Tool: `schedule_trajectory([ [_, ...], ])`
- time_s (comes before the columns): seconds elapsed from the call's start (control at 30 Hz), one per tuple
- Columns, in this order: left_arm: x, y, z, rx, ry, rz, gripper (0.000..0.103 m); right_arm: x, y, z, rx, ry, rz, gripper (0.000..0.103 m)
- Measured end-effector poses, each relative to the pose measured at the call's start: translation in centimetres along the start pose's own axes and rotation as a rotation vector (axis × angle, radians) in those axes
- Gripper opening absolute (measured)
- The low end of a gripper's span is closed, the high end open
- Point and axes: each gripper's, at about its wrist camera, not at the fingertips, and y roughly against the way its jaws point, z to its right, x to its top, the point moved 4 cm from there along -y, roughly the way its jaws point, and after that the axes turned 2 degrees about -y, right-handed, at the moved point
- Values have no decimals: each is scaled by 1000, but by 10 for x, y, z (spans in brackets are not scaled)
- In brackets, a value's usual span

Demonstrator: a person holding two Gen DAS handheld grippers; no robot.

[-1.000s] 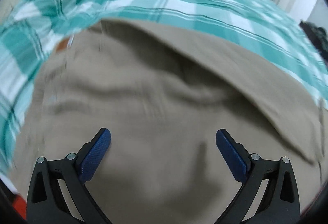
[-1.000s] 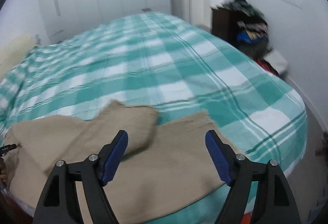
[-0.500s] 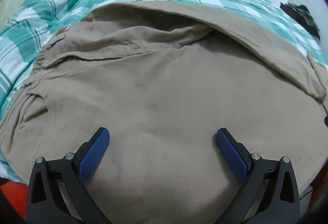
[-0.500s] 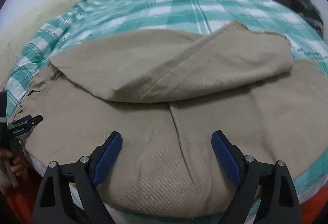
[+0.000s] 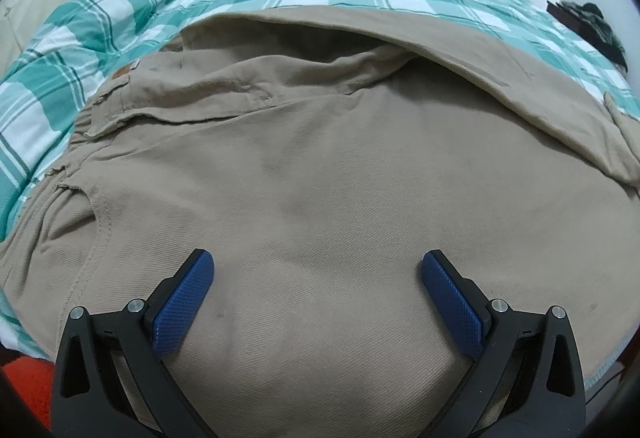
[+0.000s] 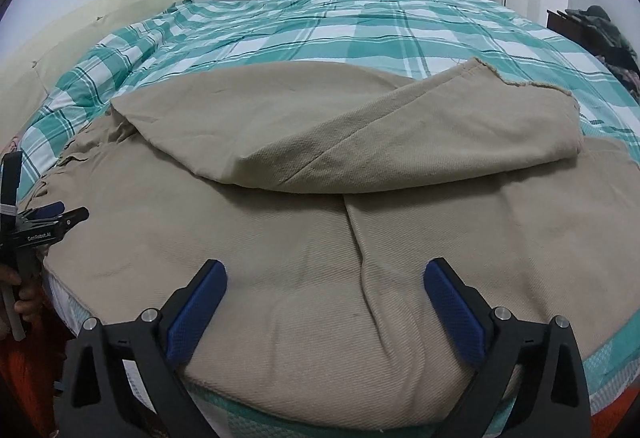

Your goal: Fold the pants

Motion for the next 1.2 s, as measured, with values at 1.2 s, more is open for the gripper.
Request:
schedule_trajectory([
  [1.2, 1, -2, 1, 8, -16, 8, 102, 130, -72, 36, -399, -166, -305, 82],
])
